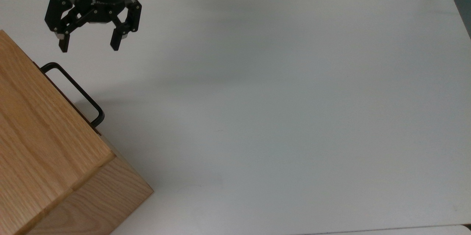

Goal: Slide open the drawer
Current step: 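Move the open gripper to the black handle of the upper drawer and grasp it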

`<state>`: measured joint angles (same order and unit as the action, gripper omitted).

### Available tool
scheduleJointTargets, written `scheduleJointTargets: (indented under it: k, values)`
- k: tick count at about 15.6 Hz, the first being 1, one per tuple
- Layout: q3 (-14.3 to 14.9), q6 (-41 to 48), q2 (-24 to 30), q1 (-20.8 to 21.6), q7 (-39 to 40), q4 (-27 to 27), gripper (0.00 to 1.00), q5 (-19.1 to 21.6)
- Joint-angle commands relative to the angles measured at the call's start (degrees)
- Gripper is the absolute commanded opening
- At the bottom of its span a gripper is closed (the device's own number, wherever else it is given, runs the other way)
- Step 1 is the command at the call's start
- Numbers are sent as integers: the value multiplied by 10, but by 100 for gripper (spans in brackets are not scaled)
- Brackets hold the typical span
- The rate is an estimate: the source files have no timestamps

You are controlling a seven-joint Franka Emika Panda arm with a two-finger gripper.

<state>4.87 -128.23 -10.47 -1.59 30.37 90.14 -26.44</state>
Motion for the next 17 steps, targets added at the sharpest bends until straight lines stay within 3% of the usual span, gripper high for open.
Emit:
scheduleJointTargets:
  k: [1, 4, 5, 7, 14, 17]
  values:
    - [1, -54, -41, -3, 12, -9, 91, -55]
    - [1, -69, -53, -5, 12, -9, 76, -66]
    - [1, -72, -58, -7, 12, -9, 63, -71]
    - [1, -78, -66, -13, 12, -13, 50, -83]
    - [1, -84, -80, -20, 14, -30, 50, -96]
    - [-2, -84, -82, -18, 14, -30, 41, -119]
